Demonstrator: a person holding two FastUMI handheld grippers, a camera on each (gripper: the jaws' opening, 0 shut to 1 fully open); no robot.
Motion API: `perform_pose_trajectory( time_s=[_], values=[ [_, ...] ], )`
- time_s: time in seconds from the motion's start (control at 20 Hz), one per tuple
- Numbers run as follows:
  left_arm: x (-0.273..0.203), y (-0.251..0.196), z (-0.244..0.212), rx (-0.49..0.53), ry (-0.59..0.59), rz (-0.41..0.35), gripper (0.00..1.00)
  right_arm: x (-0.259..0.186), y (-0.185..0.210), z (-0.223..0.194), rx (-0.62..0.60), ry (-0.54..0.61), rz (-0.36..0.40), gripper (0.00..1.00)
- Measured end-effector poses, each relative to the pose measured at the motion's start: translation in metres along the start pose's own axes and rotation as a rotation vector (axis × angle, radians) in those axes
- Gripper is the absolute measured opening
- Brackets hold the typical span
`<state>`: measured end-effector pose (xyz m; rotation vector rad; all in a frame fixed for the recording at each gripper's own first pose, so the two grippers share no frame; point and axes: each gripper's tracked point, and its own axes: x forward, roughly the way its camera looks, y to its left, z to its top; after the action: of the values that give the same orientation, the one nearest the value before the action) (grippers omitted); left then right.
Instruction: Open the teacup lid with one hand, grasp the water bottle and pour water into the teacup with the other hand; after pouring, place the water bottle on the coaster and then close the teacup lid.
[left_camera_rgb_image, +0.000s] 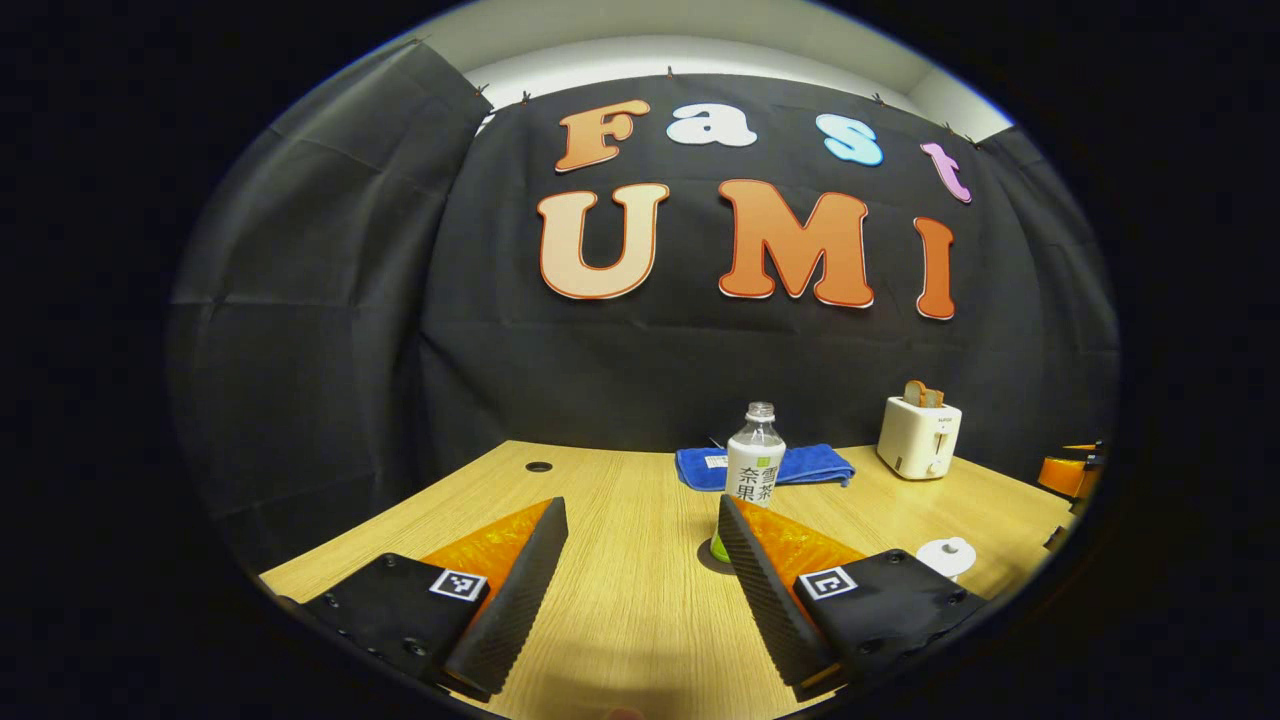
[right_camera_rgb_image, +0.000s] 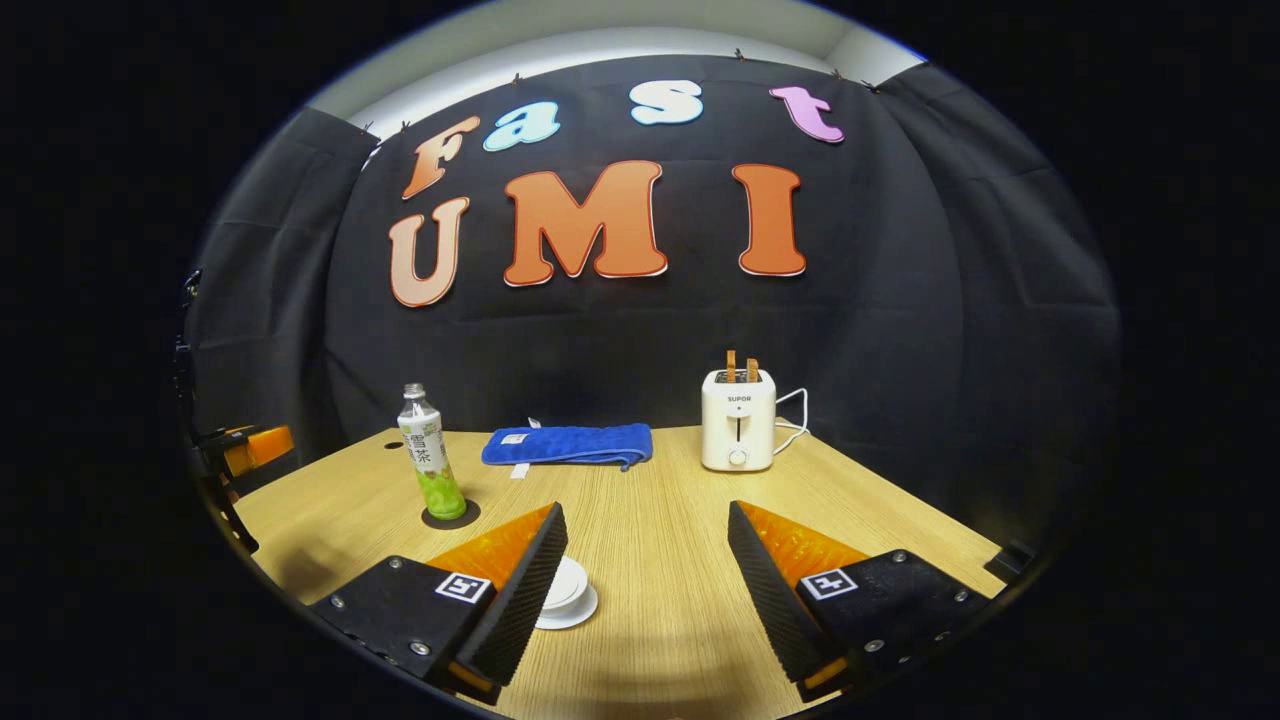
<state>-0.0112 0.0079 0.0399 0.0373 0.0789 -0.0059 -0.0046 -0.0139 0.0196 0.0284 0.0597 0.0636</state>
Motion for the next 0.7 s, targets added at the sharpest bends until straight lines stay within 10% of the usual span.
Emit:
perform_pose_trajectory(
  time_s=[0.7],
  values=[
    [-0.0024,0.0095,-0.0062,-0.023,0.009,0.017,0.96,-0.0007,0.0046,-0.0035,-0.012,0.008,0.007,0.96]
  ],
)
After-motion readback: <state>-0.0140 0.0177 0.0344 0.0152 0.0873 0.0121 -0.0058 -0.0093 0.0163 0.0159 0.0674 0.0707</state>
